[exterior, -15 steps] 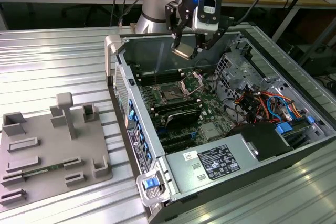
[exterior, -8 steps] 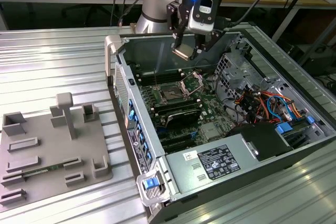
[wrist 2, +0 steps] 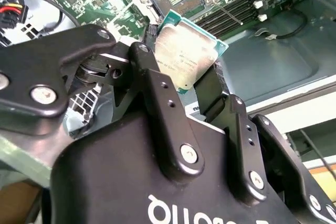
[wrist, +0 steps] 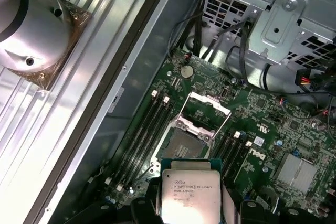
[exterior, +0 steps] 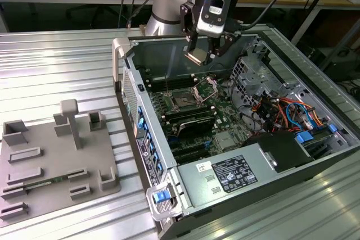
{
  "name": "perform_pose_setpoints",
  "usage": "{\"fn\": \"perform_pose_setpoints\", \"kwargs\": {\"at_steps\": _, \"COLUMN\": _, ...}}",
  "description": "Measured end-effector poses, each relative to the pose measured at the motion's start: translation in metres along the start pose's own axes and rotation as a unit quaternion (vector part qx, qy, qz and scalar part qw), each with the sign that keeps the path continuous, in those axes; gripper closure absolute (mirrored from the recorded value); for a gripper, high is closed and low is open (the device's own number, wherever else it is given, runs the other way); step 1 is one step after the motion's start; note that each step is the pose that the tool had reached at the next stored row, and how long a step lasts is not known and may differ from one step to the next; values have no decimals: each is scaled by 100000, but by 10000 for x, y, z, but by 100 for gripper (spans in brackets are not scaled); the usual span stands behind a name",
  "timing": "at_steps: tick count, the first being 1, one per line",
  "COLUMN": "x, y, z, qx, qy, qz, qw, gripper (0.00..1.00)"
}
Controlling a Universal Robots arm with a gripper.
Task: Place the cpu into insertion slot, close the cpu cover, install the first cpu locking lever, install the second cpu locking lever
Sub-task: 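Place the cpu into insertion slot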
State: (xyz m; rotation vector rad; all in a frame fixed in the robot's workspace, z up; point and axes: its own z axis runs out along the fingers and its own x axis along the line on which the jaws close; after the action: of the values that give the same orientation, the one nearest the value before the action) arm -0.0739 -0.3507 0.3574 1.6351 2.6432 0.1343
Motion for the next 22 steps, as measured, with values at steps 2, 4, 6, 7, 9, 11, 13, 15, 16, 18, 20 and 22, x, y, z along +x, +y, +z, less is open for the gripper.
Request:
{"fn": "perform_pose_setpoints", "kwargs": {"at_steps": 2, "x": 0, "y": 0, "z": 5, "qx": -31, "qy": -146, "qz": 1633, "qw": 99987, "gripper": 45}}
{"fn": "perform_pose_setpoints", "kwargs": {"at_steps": 4, "x": 0, "y": -1, "z": 11, "qx": -64, "qy": -323, "qz": 3576, "qw": 99935, "gripper": 45}}
{"fn": "perform_pose_setpoints", "kwargs": {"at_steps": 6, "x": 0, "y": -1, "z": 15, "qx": -84, "qy": -405, "qz": 4505, "qw": 99898, "gripper": 45}}
{"fn": "perform_pose_setpoints", "kwargs": {"at_steps": 7, "x": 0, "y": -2, "z": 16, "qx": -97, "qy": -447, "qz": 4990, "qw": 99874, "gripper": 45}}
{"fn": "perform_pose_setpoints", "kwargs": {"at_steps": 9, "x": -1, "y": -2, "z": 19, "qx": -111, "qy": -530, "qz": 5893, "qw": 99825, "gripper": 45}}
{"fn": "perform_pose_setpoints", "kwargs": {"at_steps": 11, "x": -1, "y": -2, "z": 22, "qx": -127, "qy": -619, "qz": 6888, "qw": 99760, "gripper": 45}}
{"fn": "perform_pose_setpoints", "kwargs": {"at_steps": 13, "x": -1, "y": -2, "z": 26, "qx": -148, "qy": -701, "qz": 7797, "qw": 99693, "gripper": 45}}
{"fn": "perform_pose_setpoints", "kwargs": {"at_steps": 15, "x": -1, "y": -3, "z": 28, "qx": -162, "qy": -781, "qz": 8679, "qw": 99619, "gripper": 45}}
{"fn": "perform_pose_setpoints", "kwargs": {"at_steps": 16, "x": -1, "y": -3, "z": 30, "qx": -175, "qy": -818, "qz": 9100, "qw": 99582, "gripper": 45}}
{"fn": "perform_pose_setpoints", "kwargs": {"at_steps": 18, "x": -1, "y": -3, "z": 33, "qx": -191, "qy": -909, "qz": 10124, "qw": 99482, "gripper": 45}}
{"fn": "perform_pose_setpoints", "kwargs": {"at_steps": 20, "x": -1, "y": -3, "z": 37, "qx": -211, "qy": -1006, "qz": 11180, "qw": 99368, "gripper": 45}}
{"fn": "perform_pose_setpoints", "kwargs": {"at_steps": 22, "x": -1, "y": -4, "z": 40, "qx": -235, "qy": -1091, "qz": 12172, "qw": 99250, "gripper": 45}}
